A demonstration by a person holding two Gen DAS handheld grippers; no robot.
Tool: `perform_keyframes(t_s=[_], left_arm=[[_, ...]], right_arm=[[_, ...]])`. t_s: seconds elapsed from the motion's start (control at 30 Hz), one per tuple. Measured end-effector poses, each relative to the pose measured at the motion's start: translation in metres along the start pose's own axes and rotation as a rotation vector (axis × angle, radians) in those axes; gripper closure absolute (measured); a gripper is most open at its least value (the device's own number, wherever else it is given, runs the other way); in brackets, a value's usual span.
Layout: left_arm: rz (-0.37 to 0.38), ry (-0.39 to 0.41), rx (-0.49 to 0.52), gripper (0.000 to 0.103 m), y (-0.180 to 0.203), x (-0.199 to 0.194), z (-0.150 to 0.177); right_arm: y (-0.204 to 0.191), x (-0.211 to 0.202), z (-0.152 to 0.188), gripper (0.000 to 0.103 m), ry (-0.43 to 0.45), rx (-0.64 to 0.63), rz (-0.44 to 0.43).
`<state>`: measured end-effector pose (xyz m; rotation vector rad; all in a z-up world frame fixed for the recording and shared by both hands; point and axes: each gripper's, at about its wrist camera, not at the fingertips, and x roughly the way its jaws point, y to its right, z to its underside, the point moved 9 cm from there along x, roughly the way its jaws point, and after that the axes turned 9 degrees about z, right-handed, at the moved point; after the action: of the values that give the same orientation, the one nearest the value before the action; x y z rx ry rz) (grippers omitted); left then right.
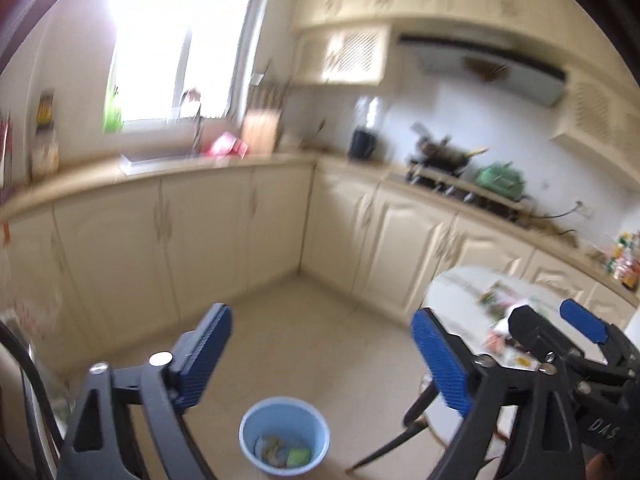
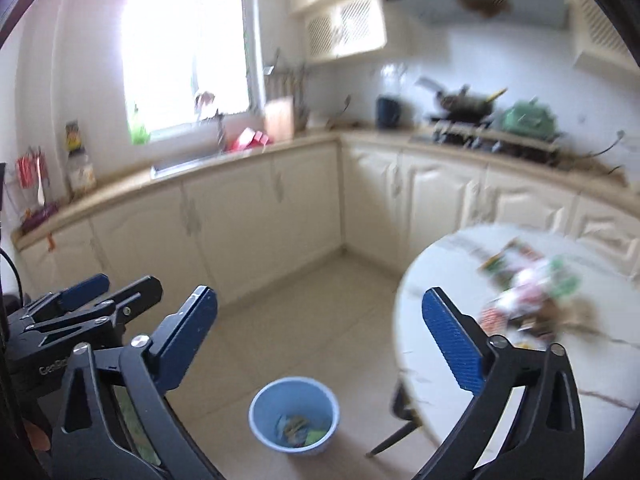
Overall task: Collect trash
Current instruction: 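Bring both open tools back to the table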
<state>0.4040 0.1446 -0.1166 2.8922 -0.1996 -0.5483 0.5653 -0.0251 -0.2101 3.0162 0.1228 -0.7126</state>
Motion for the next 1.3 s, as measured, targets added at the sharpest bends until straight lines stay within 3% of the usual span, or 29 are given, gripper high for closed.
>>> perform_keyframes(t_s=[0.13, 0.27, 0.4, 0.57, 0.63, 0.83, 0.9, 1.03, 1.07, 1.3], left_arm=[[0.011, 0.122, 0.102, 0.006, 0.057, -0.033, -0.001], [0.067, 0.197, 0.137, 0.002, 0.108, -0.055, 0.011], [0.123, 0.244, 0.171, 0.002, 0.136, -0.064, 0.036], [0.151, 0.288, 0.201, 0.001, 0.129, -0.078, 0.098], [0.166, 0.289, 0.206, 0.001, 0.138, -0.074, 0.107], [0.208, 0.239, 0.234, 0.001, 0.162, -0.038, 0.108], [0.223, 0.218, 0.239, 0.001, 0.173, -0.02, 0.084], [0.242, 0.156, 0.269, 0.001, 0.186, 0.016, 0.07], [0.235, 0.142, 0.273, 0.001, 0.188, 0.026, 0.05], [0.24, -0.058, 0.241, 0.001, 0.197, 0.126, 0.034]], right_arm=[[0.033, -0.066, -0.029, 0.0, 0.095, 0.02, 0.065], [0.063, -0.124, -0.049, 0.0, 0.177, 0.055, 0.122], [0.088, -0.164, -0.059, 0.0, 0.25, 0.064, 0.197], [0.117, -0.199, -0.067, 0.0, 0.314, 0.072, 0.293], [0.128, -0.206, -0.068, 0.0, 0.328, 0.08, 0.317], [0.167, -0.203, -0.059, 0.0, 0.314, 0.11, 0.374], [0.183, -0.197, -0.056, 0.0, 0.298, 0.124, 0.392], [0.213, -0.186, -0.047, 0.0, 0.266, 0.144, 0.425], [0.222, -0.182, -0.045, 0.0, 0.258, 0.15, 0.435], [0.287, -0.132, -0.018, 0.0, 0.133, 0.204, 0.495]])
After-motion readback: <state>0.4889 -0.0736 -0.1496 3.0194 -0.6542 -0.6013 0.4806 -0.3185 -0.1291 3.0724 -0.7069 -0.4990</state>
